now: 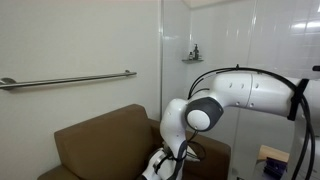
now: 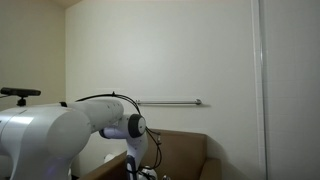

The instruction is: Dust the armrest with the towel

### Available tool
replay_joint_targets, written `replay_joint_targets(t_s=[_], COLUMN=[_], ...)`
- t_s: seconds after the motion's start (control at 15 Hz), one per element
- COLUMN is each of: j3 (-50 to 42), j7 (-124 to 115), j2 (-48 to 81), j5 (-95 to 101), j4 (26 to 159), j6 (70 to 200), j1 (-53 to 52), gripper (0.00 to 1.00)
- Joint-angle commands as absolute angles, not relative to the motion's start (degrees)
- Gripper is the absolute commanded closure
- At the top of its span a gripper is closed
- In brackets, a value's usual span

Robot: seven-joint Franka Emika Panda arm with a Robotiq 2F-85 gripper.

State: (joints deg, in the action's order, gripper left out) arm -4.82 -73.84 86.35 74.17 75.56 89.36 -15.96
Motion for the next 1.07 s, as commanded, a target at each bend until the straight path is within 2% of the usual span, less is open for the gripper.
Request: replay_joint_targets(t_s=[0.0, 0.33, 0.73, 1.0], j3=[-2.56, -1.62, -2.03, -2.81], j7=[-71.55, -74.37, -79.21, -78.29], j2=[86.39, 83.44, 72.68, 72.74], j5=[75.30, 74.20, 72.81, 72.58], j4=[80.67, 90.14, 100.76, 96.82], j6=[92.86, 95.70, 93.09, 92.46], j1=[-13.01, -12.00, -11.23, -10.82], gripper=[0.95, 0.95, 0.95, 0.95])
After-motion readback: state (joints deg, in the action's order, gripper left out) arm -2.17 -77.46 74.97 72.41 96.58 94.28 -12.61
